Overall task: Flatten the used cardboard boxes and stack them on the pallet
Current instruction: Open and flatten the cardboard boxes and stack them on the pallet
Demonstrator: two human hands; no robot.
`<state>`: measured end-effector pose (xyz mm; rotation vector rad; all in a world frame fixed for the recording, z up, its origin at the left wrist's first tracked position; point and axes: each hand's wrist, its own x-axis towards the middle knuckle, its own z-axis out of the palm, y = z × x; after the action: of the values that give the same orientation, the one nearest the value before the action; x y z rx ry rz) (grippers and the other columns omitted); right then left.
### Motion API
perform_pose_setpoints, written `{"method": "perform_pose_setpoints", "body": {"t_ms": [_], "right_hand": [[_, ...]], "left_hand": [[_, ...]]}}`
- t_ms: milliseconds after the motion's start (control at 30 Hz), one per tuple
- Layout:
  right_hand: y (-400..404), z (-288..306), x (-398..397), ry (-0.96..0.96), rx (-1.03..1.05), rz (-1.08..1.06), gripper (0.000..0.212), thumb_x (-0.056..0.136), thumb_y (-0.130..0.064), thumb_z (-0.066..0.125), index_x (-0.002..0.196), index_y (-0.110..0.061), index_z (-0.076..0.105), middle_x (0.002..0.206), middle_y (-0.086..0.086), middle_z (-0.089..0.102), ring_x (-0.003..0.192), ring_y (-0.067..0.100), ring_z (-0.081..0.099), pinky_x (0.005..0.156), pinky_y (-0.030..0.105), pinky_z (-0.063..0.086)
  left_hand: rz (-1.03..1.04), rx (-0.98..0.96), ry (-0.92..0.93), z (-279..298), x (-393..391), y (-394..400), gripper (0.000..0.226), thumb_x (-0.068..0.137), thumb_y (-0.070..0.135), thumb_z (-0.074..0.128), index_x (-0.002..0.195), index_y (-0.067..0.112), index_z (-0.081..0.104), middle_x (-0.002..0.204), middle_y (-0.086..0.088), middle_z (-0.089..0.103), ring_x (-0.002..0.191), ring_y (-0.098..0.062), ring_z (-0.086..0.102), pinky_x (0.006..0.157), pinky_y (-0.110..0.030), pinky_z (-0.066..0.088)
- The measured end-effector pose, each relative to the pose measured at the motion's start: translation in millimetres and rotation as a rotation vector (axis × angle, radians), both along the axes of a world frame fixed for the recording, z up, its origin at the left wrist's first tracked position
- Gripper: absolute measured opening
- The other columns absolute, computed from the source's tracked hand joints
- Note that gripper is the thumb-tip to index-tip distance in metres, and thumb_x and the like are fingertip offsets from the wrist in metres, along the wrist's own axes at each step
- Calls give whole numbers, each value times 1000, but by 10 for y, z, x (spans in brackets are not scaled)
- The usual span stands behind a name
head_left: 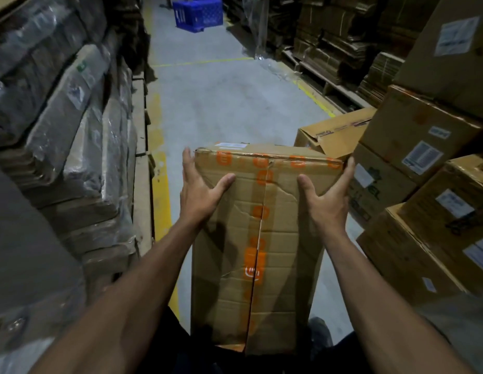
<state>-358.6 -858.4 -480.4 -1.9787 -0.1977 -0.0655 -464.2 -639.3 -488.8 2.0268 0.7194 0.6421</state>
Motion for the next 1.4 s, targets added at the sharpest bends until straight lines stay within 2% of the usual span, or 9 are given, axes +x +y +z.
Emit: {"method": "perform_pose_setpoints", "body": {"t_ms": [100, 233, 500, 633, 1067, 1200, 1267, 1333, 1400], "right_hand": [[-113, -342, -60, 137, 74, -30, 93, 86, -55, 69, 157, -31, 14, 152, 5, 42, 138, 29, 42, 107, 46, 40], [-313, -1028, -399, 454, 44, -25, 89, 73, -63, 73, 144, -23, 37, 133, 3, 57, 125, 29, 55, 102, 50, 49], [-342, -1657, -687, 684, -24, 90, 127, 47, -67, 90, 149, -23, 28, 143, 5, 52, 132, 29, 50, 110, 54, 43], [-303, -1815, -544, 646, 16, 77, 147, 27, -80, 86, 150, -26, 28, 144, 4, 51, 132, 28, 51, 109, 55, 44], [-12, -1331, -102, 467, -220, -32, 99, 58, -88, 54, 139, -32, 38, 132, 4, 57, 123, 31, 53, 99, 56, 49], [97, -1562, 34, 497, -342, 135, 92, 67, -77, 56, 146, -42, 25, 143, 2, 52, 127, 33, 52, 99, 58, 49], [139, -1744, -10, 532, -495, 257, 94, 72, -71, 60, 152, -43, 19, 151, 3, 43, 135, 35, 45, 105, 57, 45], [143, -1932, -172, 518, -777, 400, 88, 89, -64, 54, 158, -38, 8, 166, 4, 15, 149, 35, 21, 117, 54, 29], [129, -2062, -329, 448, -933, 445, 78, 98, -63, 40, 159, -36, 0, 168, 3, -11, 154, 33, -3, 121, 53, 12]], "left_hand": [[-10, -219, 50, -441, -175, -103, 114, 62, 71, 78, 151, 31, 19, 144, -4, 52, 126, -26, 55, 104, -48, 48], [36, -415, 186, -1161, -620, -319, 98, 65, 45, 89, 144, 21, 36, 129, 1, 59, 117, -21, 59, 100, -39, 50], [155, -587, 296, -1534, -757, -116, 124, 36, 68, 87, 140, 17, 43, 124, -3, 63, 115, -24, 61, 101, -46, 51], [173, -558, 271, -1458, -650, -100, 117, 39, 74, 80, 135, 16, 48, 122, -2, 64, 113, -23, 61, 99, -43, 52], [254, -207, 447, -1344, -97, 143, 92, 65, 86, 54, 121, 13, 58, 122, -13, 63, 120, -36, 54, 100, -48, 46], [33, -235, 604, -1707, -120, 239, 92, 81, 66, 65, 148, 14, 30, 144, -21, 46, 131, -42, 44, 108, -51, 39], [-201, -175, 857, -1926, -238, 148, 103, 85, 58, 68, 157, 13, 10, 158, -28, 16, 140, -45, 31, 115, -47, 32], [-386, -68, 1023, -2114, -354, 18, 115, 86, 57, 67, 158, 15, -13, 160, -28, -22, 146, -49, 18, 119, -44, 26], [-407, -41, 1007, -2180, -384, -28, 117, 86, 55, 69, 157, 19, -18, 157, -22, -33, 149, -48, 12, 120, -45, 23]]}}
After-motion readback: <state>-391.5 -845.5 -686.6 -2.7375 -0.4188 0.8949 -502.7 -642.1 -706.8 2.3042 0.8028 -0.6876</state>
